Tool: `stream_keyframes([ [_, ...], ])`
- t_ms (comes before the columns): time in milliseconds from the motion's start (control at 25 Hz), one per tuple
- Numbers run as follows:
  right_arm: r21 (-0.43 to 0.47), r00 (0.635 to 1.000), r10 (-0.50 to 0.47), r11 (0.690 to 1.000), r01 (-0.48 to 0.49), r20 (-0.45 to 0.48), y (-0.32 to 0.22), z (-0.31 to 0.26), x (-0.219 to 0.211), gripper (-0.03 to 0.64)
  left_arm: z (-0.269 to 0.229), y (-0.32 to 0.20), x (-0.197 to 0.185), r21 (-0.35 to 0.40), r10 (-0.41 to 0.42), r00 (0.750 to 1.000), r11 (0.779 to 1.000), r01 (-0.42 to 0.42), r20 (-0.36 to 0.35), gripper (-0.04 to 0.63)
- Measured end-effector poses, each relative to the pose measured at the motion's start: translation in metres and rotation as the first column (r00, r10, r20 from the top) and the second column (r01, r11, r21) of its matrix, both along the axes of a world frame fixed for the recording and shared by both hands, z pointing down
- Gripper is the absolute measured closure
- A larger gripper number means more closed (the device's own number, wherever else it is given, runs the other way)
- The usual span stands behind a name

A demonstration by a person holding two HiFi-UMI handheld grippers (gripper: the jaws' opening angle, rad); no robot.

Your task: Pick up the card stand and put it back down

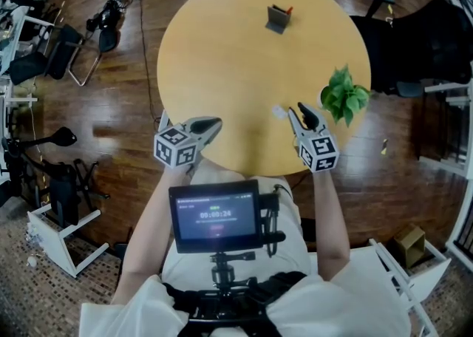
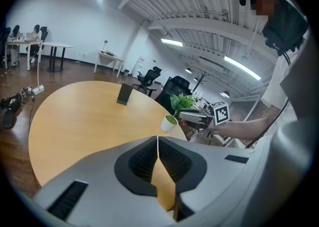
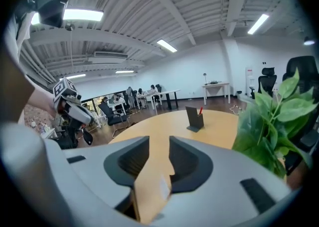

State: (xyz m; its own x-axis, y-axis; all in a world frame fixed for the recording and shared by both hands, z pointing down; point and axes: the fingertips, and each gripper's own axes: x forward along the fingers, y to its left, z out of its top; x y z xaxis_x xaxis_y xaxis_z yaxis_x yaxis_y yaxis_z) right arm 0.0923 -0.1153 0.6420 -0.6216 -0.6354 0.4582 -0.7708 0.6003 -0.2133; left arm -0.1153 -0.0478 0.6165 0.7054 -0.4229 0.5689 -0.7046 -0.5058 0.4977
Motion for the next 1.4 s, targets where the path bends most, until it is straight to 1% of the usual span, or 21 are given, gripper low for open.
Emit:
stream_keyframes([
  [120,0.024,1.000,-0.024,0.999,0.024,-0.005,0.006,-0.008,-0.005,0.479,-0.005,0.000,-0.001,0.023,-0.018,1.000,1.000,0.018,-0.020,0.586],
  [200,0.029,1.000,-0.023,0.999,0.024,-0.018,0.009,-0.011,-0.008,0.479,-0.007,0.003,-0.003,0.030,-0.011,0.999,0.999,0.012,-0.034,0.586],
  [400,0.042,0.998,0.057,0.998,-0.056,-0.020,0.009,-0.030,-0.007,0.479,-0.009,0.005,-0.020,0.032,0.019,0.998,0.999,-0.017,-0.065,0.586],
  [520,0.038,0.993,0.116,0.993,-0.116,-0.004,0.016,-0.039,-0.010,0.479,-0.015,-0.001,-0.036,0.049,0.040,0.997,0.998,-0.037,-0.073,0.586],
  [680,0.056,0.986,0.164,0.985,-0.163,-0.026,0.033,-0.051,-0.036,0.479,-0.026,0.000,-0.073,0.084,0.060,0.992,0.995,-0.051,-0.109,0.586],
  [760,0.054,0.980,0.198,0.979,-0.196,-0.035,0.042,-0.054,-0.039,0.480,-0.029,0.004,-0.083,0.093,0.074,0.989,0.994,-0.063,-0.125,0.586],
  [960,0.053,0.962,0.271,0.962,-0.269,-0.040,0.049,-0.050,-0.009,0.480,-0.031,-0.002,-0.071,0.105,0.101,0.984,0.991,-0.086,-0.146,0.586],
  [1080,0.051,0.951,0.308,0.951,-0.306,-0.025,0.055,-0.052,-0.001,0.480,-0.031,-0.001,-0.068,0.113,0.116,0.979,0.989,-0.098,-0.166,0.586],
  [1160,0.065,0.943,0.333,0.941,-0.331,-0.016,0.063,-0.061,-0.010,0.480,-0.033,0.007,-0.078,0.121,0.135,0.975,0.986,-0.114,-0.178,0.586],
  [1280,0.078,0.926,0.377,0.923,-0.376,-0.004,0.087,-0.073,-0.030,0.480,-0.041,0.024,-0.104,0.136,0.171,0.964,0.980,-0.146,-0.201,0.586],
  [1400,0.089,0.914,0.404,0.912,-0.400,-0.027,0.114,-0.083,-0.052,0.480,-0.045,0.036,-0.117,0.146,0.207,0.952,0.973,-0.177,-0.226,0.586],
])
